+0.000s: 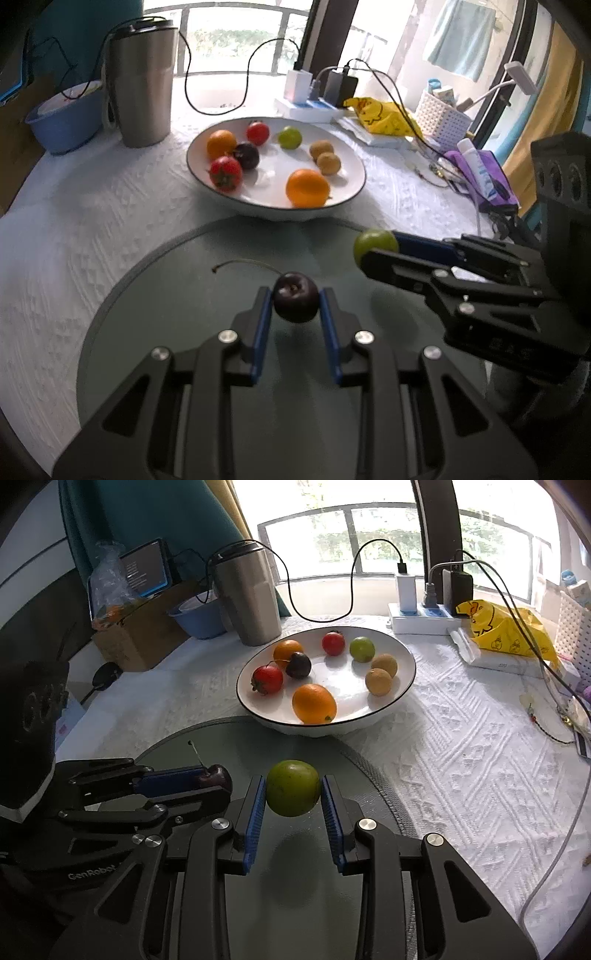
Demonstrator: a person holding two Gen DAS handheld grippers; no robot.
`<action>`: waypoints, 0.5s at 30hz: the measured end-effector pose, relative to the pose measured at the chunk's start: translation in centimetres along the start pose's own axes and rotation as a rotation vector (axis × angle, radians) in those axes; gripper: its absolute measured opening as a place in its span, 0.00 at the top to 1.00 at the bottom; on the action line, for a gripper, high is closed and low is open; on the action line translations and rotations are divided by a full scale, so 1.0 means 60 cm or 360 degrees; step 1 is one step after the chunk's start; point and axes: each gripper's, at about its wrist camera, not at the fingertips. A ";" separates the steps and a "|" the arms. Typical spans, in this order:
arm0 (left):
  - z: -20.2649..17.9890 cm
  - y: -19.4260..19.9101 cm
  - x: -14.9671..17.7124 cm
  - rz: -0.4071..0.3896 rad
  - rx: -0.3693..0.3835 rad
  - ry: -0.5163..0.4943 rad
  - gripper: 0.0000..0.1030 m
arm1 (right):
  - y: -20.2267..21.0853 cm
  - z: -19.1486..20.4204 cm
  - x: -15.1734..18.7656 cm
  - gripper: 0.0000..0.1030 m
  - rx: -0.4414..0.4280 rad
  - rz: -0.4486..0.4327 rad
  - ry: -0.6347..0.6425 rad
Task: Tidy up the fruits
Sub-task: 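Carry the lime and cherry onto the white plate and open both grippers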
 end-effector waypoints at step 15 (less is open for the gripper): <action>0.006 0.004 -0.064 -0.0123 0.0067 -0.0092 0.73 | 0.008 -0.021 -0.049 0.68 0.0136 -0.0068 0.0026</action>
Point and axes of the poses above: each gripper's, at about its wrist camera, not at the fingertips, and y roughly against the way its jaws point, z to its left, x to its underside, and after that the axes turned 15 degrees about -z, right-handed
